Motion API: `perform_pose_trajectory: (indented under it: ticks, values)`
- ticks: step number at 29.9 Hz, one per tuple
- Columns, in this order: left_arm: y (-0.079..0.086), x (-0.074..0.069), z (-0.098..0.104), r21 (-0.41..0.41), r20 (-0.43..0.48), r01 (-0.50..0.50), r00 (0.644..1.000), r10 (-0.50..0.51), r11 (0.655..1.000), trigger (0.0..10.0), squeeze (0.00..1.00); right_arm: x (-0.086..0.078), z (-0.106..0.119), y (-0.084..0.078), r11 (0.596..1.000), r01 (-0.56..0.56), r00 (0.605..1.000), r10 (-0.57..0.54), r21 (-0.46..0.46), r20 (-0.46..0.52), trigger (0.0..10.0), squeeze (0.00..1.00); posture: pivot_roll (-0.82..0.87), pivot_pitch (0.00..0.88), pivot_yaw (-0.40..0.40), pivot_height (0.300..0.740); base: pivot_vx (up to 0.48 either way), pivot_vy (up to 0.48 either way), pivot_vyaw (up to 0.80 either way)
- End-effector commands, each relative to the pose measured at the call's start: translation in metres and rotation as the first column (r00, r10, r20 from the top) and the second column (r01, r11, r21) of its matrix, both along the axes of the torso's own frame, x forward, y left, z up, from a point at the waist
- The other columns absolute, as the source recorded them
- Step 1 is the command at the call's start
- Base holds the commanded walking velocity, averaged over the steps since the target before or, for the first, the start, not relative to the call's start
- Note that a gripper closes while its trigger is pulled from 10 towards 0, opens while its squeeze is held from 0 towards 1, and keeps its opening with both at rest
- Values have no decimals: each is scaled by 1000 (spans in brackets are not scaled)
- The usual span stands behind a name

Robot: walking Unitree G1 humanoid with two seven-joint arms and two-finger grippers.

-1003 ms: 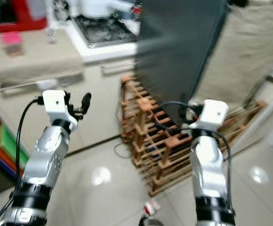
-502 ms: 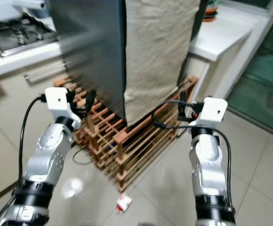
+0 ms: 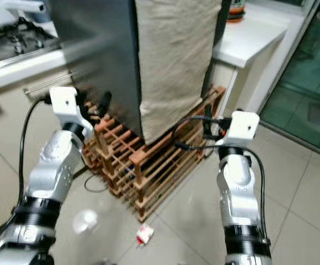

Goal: Restocking fridge

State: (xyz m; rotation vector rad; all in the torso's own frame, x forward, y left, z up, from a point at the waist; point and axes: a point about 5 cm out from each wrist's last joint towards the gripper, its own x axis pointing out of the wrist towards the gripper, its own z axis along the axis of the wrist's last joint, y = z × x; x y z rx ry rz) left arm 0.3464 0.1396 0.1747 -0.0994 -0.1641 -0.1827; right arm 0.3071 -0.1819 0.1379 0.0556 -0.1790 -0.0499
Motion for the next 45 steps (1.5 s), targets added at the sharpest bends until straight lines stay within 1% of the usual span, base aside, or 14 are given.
perform_pose_trajectory:
  ticks: [1, 2, 3, 5, 7, 8, 12, 15, 16, 18, 29, 37, 41, 45]
  values:
    - [-3, 3, 2, 7, -8, 20, 1000, -20, 1000, 10000, 0, 1, 5, -1, 1000, 1, 1000, -1, -7, 24, 10000, 0, -72, 0, 19, 740, 0, 0, 0]
    - [-14, 10, 2, 53, -37, 81, 996, -79, 995, 10000, 0, 1, 4, -2, 1000, 3, 1000, -3, -5, 19, 10000, 0, -71, 0, 18, 740, 0, 0, 0]
    - [-14, 10, 2, 53, -37, 81, 996, -79, 995, 10000, 0, 1, 4, -2, 1000, 3, 1000, -3, -5, 19, 10000, 0, -71, 0, 18, 740, 0, 0, 0]
    - [-36, 21, 8, 72, -59, 190, 981, -186, 979, 10000, 0, 0, 3, -3, 1000, 2, 1000, -2, -8, 13, 10000, 0, -90, 0, 32, 740, 0, 0, 0]
    - [-36, 21, 8, 72, -59, 190, 981, -186, 979, 10000, 0, 0, 3, -3, 1000, 2, 1000, -2, -8, 13, 10000, 0, -90, 0, 32, 740, 0, 0, 0]
    - [-48, 30, 13, 53, -83, 229, 971, -224, 972, 10000, 0, -4, 2, -4, 1000, 3, 1000, -3, -15, 12, 10000, 0, -126, 0, 50, 740, 0, 0, 0]
    - [-55, 35, 15, 18, -103, 243, 965, -240, 970, 10000, 0, -13, 2, -8, 1000, 14, 1000, -14, -19, 10, 10000, 0, -148, 0, 54, 740, 0, 0, 0]
    - [-68, 39, 23, -16, -95, 289, 953, -289, 957, 10000, 0, -36, -7, -27, 997, 60, 998, -61, -43, -29, 10000, 0, -204, 0, 72, 740, 0, 0, 0]
    - [-68, 39, 23, -16, -95, 289, 953, -289, 957, 10000, 0, -36, -7, -27, 997, 60, 998, -61, -43, -29, 10000, 0, -204, 0, 72, 740, 0, 0, 0]
    - [-74, 42, 24, -23, -94, 317, 943, -318, 948, 10000, 0, -48, -12, -34, 995, 88, 995, -91, -54, -51, 10000, 0, -236, 0, 85, 740, 0, 0, 0]
    - [-78, 45, 29, -55, -73, 342, 936, -345, 938, 10000, 0, -60, -14, -36, 994, 92, 991, -97, -65, -89, 10000, 0, -261, 16, 80, 740, 0, 0, 0]
    - [-57, 53, 33, -71, -45, 199, 978, -203, 977, 10000, 0, -62, -15, -32, 995, 73, 990, -80, -64, -113, 10000, 0, -264, 17, 80, 740, 0, 0, 0]
    - [-56, 52, 28, -75, -51, 213, 975, -217, 974, 10000, 0, -62, -16, -32, 995, 70, 990, -77, -64, -119, 10000, 0, -260, 10, 74, 740, 0, 0, 0]
    - [-62, 50, 24, -97, -48, 251, 965, -256, 963, 10000, 0, -61, -16, -31, 996, 61, 990, -69, -66, -124, 10000, 0, -255, 4, 70, 740, 0, 0, 0]
